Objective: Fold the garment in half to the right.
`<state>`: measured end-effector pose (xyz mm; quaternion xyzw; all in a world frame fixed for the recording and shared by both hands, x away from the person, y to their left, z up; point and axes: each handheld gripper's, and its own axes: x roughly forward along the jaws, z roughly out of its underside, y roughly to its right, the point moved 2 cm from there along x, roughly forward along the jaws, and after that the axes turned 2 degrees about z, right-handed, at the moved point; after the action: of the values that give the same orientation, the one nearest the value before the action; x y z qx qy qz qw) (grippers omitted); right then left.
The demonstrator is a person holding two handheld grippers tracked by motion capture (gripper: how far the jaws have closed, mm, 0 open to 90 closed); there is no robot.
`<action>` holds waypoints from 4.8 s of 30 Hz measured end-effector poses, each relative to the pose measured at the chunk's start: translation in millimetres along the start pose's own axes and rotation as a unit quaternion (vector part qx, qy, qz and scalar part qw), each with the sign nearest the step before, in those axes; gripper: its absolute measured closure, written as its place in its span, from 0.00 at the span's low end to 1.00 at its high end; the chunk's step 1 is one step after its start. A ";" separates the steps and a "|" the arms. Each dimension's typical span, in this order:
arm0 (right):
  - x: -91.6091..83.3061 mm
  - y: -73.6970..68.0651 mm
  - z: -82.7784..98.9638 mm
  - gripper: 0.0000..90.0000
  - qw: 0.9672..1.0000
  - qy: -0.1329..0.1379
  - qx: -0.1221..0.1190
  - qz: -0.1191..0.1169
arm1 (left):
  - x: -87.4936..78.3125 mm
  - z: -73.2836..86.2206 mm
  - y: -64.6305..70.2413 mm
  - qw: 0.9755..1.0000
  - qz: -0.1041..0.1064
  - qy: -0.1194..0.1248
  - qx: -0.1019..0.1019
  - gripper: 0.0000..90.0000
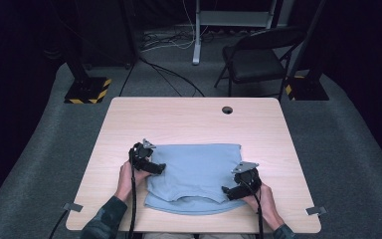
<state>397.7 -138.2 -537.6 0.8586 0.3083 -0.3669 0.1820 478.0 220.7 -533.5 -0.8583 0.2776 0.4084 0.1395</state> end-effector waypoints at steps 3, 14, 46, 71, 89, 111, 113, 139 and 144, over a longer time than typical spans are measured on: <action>-1.9 1.8 2.7 0.07 1.000 0.000 0.003 0.001 | 2.1 -2.6 3.3 1.000 0.000 0.002 0.000 0.00; -9.1 11.6 13.4 0.07 1.000 0.002 0.018 0.007 | 7.7 -8.8 12.4 1.000 0.011 0.003 0.007 0.00; 7.0 -16.2 -13.0 0.09 0.999 -0.012 -0.032 -0.021 | 17.6 -24.3 9.4 1.000 0.002 -0.006 0.000 0.00; -13.9 6.3 6.4 0.08 1.000 0.000 -0.007 -0.017 | 25.6 -39.0 27.8 0.999 0.044 0.006 0.000 0.00; 16.0 -31.2 -29.4 0.09 0.997 -0.017 -0.064 -0.036 | 34.2 -46.0 24.0 1.000 0.014 -0.018 0.012 0.00; 1.2 -8.4 -7.2 0.09 0.999 -0.028 -0.031 -0.029 | 45.5 -56.7 45.8 0.999 0.042 -0.013 0.023 0.00; -0.5 -5.7 -5.1 0.09 0.999 -0.029 -0.027 -0.027 | 46.3 -58.2 48.5 0.999 0.043 -0.013 0.028 0.00; 17.7 -40.0 -30.8 0.10 0.996 -0.021 -0.065 -0.054 | 46.5 -62.1 33.8 0.999 0.038 -0.026 0.020 0.00; 15.3 -37.2 -28.0 0.10 0.997 -0.022 -0.062 -0.050 | 49.1 -64.2 37.6 0.999 0.043 -0.023 0.021 0.00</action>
<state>395.9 -89.3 -533.5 0.8206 0.3691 -0.3747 0.2235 521.0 142.7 -531.9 -0.8328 0.3192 0.4280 0.1464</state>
